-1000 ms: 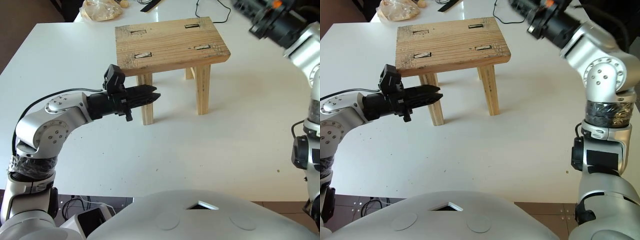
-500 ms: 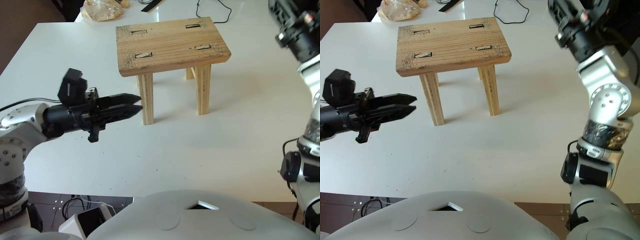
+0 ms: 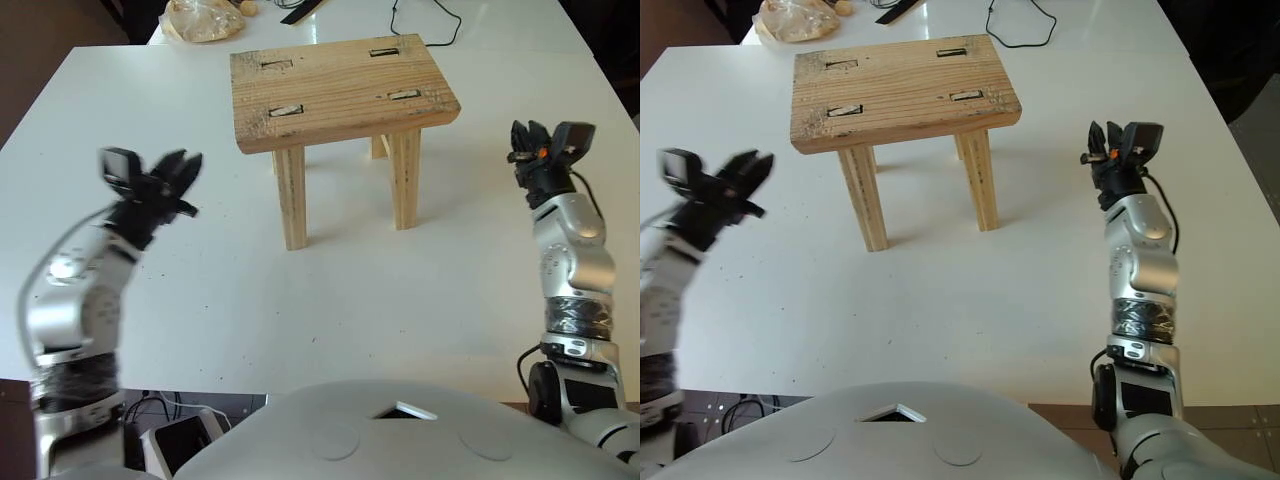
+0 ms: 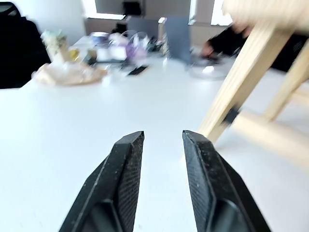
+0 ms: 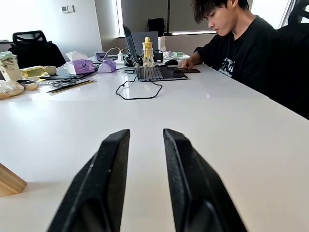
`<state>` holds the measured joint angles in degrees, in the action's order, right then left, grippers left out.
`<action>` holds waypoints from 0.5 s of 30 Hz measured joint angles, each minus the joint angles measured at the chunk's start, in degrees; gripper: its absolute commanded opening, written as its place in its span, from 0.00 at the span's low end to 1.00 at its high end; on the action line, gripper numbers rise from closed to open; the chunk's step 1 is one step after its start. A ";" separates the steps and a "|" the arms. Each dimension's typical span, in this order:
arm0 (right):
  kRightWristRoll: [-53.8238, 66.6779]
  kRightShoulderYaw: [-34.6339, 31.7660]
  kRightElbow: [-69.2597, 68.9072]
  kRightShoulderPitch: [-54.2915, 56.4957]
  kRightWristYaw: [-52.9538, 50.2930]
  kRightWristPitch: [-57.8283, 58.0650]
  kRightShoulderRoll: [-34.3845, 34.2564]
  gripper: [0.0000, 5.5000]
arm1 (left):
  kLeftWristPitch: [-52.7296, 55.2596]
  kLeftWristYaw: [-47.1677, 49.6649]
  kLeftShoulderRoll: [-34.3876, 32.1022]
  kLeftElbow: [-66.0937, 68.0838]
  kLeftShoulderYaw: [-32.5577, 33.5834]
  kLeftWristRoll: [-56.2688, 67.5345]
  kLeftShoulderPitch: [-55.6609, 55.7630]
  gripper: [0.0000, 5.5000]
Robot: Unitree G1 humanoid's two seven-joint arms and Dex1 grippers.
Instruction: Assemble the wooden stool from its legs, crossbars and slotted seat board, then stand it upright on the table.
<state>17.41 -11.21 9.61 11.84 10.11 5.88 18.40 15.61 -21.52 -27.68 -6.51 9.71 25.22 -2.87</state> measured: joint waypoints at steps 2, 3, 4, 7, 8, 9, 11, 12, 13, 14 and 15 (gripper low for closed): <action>-0.05 -0.42 4.25 0.07 0.39 -2.95 -1.46 0.23 | -4.94 2.80 5.12 8.62 -4.49 -6.35 1.55 0.26; -0.76 -0.60 6.81 0.24 0.30 -4.29 -1.52 0.23 | -7.43 4.56 6.88 12.90 -5.43 -8.84 2.35 0.26; -1.99 -0.64 9.16 0.40 0.08 -5.48 -1.38 0.23 | -9.35 6.33 8.02 16.40 -5.59 -10.74 3.12 0.30; -4.87 -0.30 16.04 0.78 -0.39 -9.07 -1.75 0.26 | -17.35 11.05 10.14 25.02 -4.49 -14.83 6.88 0.37; -5.30 -0.14 17.62 0.80 -0.70 -10.29 -2.59 0.28 | -19.36 11.88 10.86 27.11 -4.15 -15.25 7.94 0.40; -5.79 -0.01 18.87 0.81 -1.01 -11.15 -3.42 0.30 | -21.06 12.42 11.54 28.76 -4.02 -15.65 8.77 0.42; -6.19 0.01 21.13 0.82 -1.45 -12.77 -5.22 0.36 | -23.64 13.42 12.86 31.27 -3.56 -16.13 9.99 0.48; -6.41 0.11 22.49 0.83 -1.59 -13.65 -5.91 0.40 | -24.75 14.35 13.44 32.64 -3.48 -16.74 10.85 0.53; -7.28 0.27 23.81 1.11 -2.00 -15.77 -6.77 0.44 | -26.28 15.27 14.44 34.42 -3.47 -17.45 11.91 0.56; -7.71 0.39 24.78 1.52 -2.38 -16.75 -6.89 0.44 | -26.92 15.45 15.15 35.35 -3.45 -17.76 12.61 0.56; -8.43 0.45 25.44 1.78 -2.77 -17.34 -6.88 0.44 | -27.41 15.48 15.43 35.97 -3.41 -17.78 12.95 0.56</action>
<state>8.98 -10.76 35.06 13.62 7.34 -11.46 11.51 -11.81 -6.04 -12.25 29.46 6.30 7.45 10.08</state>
